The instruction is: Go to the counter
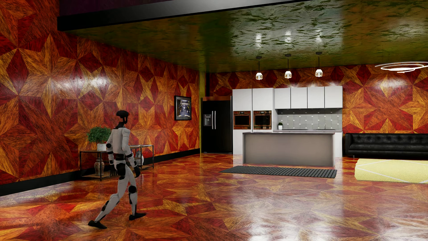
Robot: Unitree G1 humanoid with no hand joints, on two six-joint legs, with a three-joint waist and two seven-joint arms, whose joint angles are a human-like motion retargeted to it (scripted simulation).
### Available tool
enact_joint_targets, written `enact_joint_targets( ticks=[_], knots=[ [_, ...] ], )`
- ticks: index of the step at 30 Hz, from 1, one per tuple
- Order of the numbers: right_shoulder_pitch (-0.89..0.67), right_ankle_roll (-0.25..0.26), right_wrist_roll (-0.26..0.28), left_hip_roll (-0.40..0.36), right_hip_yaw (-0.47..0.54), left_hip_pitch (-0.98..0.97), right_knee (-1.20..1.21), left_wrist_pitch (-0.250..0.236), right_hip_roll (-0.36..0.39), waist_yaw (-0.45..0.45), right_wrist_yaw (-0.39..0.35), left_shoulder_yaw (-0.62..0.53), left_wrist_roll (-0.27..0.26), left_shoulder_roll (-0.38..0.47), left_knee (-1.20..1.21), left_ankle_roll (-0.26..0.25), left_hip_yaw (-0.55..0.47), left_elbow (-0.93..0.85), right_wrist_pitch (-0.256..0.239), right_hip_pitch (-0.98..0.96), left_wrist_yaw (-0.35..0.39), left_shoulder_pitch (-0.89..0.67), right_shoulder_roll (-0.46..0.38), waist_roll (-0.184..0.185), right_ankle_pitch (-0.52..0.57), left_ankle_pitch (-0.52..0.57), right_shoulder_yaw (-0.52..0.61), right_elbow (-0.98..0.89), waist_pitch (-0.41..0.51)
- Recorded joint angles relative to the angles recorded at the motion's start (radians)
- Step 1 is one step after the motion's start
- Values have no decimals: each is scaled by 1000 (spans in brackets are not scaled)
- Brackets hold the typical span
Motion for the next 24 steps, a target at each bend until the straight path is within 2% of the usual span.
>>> enact_joint_targets(
  ticks=[1, 2, 3, 4, 5, 6, 8, 10, 11, 13, 15, 17, 18, 20, 21, 22, 24],
  knots=[
    [-11, 0, 0, 1, 0, -20, 14, 0, -6, 25, 0, -10, 0, 1, 7, 0, 0, 8, 0, 30, 0, 4, 0, -5, -1, -1, -15, 4, -1],
    [-13, 0, 0, 0, 0, -56, 26, 0, -13, 51, 0, -13, 0, 5, 42, 0, 0, 9, 0, 68, 0, 11, 2, -9, 2, 195, -36, 9, -2],
    [1, 0, 0, -21, 0, -78, 102, 0, -39, 52, 0, -23, 0, 2, 117, 0, 0, 22, 0, 52, 0, 9, 18, -35, 120, 360, -49, 29, -9],
    [17, 0, 0, -48, 0, -73, 215, 0, -65, 40, 0, -33, 0, 0, 184, 0, 0, 39, 0, 28, 0, 3, 34, -57, 267, 458, -51, 53, -10],
    [36, 0, 0, -79, 0, -35, 390, 0, -87, 10, 0, -40, 0, -2, 225, 0, 0, 54, 0, -39, 0, -8, 43, -67, 422, 465, -37, 81, -12],
    [49, 0, 0, -109, 0, 19, 593, 0, -105, -25, 0, -31, 0, -3, 233, 0, 0, 49, 0, -147, 0, -19, 43, -71, 478, 434, -11, 99, -15],
    [69, 0, 0, -132, 0, 215, 852, 0, -117, -122, 0, 5, 0, -6, 166, 0, 0, 33, 0, -338, 0, -62, 42, -58, 277, 305, 24, 106, 13],
    [98, 0, 0, -113, 0, 401, 797, 0, -96, -244, 0, 28, 0, 5, 85, 0, 0, -6, 0, -509, 0, -120, 39, -18, 144, 149, 34, 112, 19],
    [122, 0, 0, -100, 0, 497, 675, 0, -95, -298, 0, 27, 0, 22, 40, 0, 0, -47, 0, -564, 0, -145, 32, -4, 137, 65, 36, 103, 21],
    [152, 0, 0, -71, 0, 656, 352, 0, -95, -360, 0, 79, 0, 39, -30, 0, 0, -94, 0, -647, 0, -202, 27, 14, 202, -95, 21, 109, 12],
    [160, 0, 0, -59, 0, 746, 57, 0, -103, -397, 0, 125, 0, 51, -41, 0, 0, -114, 0, -693, 0, -257, 30, 20, 293, -177, 23, 142, -22],
    [165, 0, 0, -32, 0, 811, 56, 0, -91, -428, 0, 151, 0, 57, 1, 0, 0, -140, 0, -721, 0, -265, 33, 32, 271, -116, 28, 175, -30],
    [169, 0, 0, -5, 0, 833, 129, 0, -70, -444, 0, 167, 0, 49, 68, 0, 0, -148, 0, -719, 0, -242, 33, 44, 275, -36, 35, 196, -33],
    [175, 0, 0, 50, 0, 749, 273, 0, -22, -444, 0, 195, 0, 3, 379, 0, 0, -103, 0, -700, 0, -184, 41, 76, 284, 225, 29, 247, -51],
    [172, 0, 0, 67, 0, 657, 300, 0, 7, -419, 0, 171, 0, -11, 605, 0, 0, -76, 0, -644, 0, -164, 47, 83, 239, 300, 17, 259, -39],
    [162, 0, 0, 89, 0, 533, 283, 0, 36, -394, 0, 140, 0, -19, 880, 0, 0, -60, 0, -558, 0, -156, 50, 97, 192, 285, 25, 260, -19],
    [131, 0, 0, 56, 0, 325, 190, 0, 18, -269, 0, 53, 0, -29, 869, 0, 0, -17, 0, -397, 0, -136, 38, 63, 176, 329, 40, 216, -4]
  ],
)
